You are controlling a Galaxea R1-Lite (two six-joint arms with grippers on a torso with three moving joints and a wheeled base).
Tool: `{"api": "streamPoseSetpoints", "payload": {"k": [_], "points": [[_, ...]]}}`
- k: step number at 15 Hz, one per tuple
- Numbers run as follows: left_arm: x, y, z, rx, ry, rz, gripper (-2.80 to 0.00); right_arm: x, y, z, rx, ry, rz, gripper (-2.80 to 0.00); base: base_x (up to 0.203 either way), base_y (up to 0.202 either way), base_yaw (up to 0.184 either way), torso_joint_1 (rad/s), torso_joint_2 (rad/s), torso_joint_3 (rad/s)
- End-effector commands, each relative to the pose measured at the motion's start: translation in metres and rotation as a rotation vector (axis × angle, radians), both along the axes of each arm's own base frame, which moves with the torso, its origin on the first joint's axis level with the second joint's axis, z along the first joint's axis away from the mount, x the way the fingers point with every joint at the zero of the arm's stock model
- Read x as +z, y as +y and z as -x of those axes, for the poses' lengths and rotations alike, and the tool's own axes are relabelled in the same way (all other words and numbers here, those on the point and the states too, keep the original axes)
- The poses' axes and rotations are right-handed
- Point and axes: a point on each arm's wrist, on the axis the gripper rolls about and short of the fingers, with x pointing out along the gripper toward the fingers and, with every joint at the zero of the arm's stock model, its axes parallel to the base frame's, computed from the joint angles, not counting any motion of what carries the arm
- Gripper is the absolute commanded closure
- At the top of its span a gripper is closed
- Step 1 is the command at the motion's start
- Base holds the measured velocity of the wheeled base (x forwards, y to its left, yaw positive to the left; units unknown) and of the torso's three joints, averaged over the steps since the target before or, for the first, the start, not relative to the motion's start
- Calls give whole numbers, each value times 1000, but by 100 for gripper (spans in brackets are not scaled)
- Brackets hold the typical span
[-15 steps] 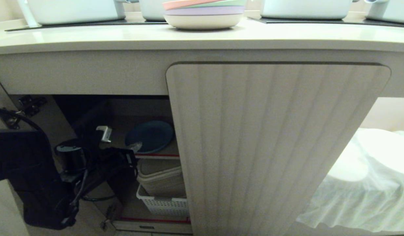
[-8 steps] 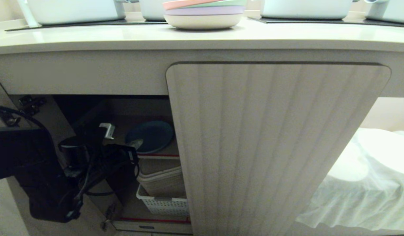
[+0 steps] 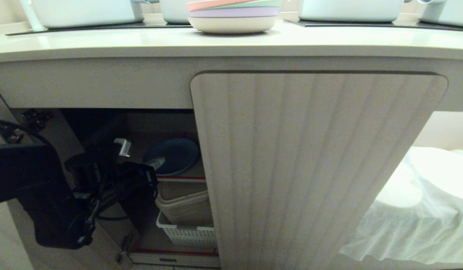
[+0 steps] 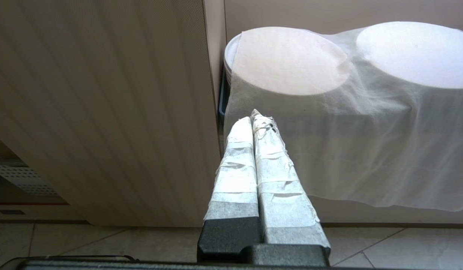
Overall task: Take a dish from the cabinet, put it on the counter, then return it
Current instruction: Take the plate from the cabinet
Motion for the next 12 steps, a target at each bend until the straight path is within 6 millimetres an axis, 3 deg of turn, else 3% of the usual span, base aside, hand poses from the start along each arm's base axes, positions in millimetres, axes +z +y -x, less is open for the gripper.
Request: {"api": "streamPoseSetpoints", "payload": {"k": [1,6,7,12], "points": [[-1,2,-1,5,5,1,0,0,0,0,0,0,0,0,0,0,0,0,0,0],[-2,2,-1,5,11,1,0,0,0,0,0,0,0,0,0,0,0,0,0,0],[-2,2,-1,5,11,1,-280,0,0,0,0,0,0,0,0,0,0,0,0,0],[-3,3,0,4,4,-16,-280,0,0,0,0,0,0,0,0,0,0,0,0,0]]}}
